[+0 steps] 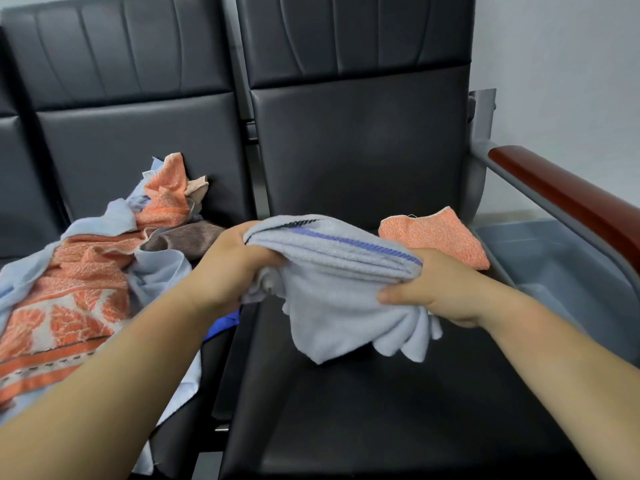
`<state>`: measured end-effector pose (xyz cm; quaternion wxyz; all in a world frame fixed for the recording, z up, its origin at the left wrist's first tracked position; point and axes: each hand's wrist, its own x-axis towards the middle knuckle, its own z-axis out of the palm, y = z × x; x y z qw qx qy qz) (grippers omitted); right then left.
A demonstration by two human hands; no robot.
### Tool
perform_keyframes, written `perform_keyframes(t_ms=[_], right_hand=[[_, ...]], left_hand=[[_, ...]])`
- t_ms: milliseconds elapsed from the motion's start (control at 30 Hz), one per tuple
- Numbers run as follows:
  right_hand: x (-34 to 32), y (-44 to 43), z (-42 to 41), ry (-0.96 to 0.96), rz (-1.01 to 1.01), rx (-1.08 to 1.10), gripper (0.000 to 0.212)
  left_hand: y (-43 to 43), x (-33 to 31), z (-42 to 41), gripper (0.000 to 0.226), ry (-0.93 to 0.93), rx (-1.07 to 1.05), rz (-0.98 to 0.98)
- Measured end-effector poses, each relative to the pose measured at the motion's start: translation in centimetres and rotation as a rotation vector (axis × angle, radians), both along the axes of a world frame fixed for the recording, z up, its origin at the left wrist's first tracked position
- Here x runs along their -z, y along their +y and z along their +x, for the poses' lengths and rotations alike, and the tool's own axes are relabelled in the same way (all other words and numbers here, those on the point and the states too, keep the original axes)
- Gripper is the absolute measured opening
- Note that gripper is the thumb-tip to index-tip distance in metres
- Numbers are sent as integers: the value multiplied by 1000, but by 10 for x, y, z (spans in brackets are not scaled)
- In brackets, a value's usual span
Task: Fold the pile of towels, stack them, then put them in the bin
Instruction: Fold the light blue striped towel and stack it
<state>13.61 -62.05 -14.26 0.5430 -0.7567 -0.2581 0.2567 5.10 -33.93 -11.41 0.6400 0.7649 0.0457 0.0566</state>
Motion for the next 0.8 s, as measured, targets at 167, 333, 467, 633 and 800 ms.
perform_keyframes(t_ms=[167,333,467,633,800], right_hand=[[-5,-2,0,-164,-366,-98,33],[5,-8,9,-280,-521,58,21],[-4,9,23,-392,-561,116,19],[-65,43,61,-760,-570,347,11],[-131,48,72,-1059,-493,494,14]], left_hand=[[3,6,3,28,-12,47,12],[14,2,-1,37,138,322,719],[16,-5,13,27,232,181,1097],[35,-60,50,14,75,-106,1329],[39,-117,56,21,-177,-363,1329]])
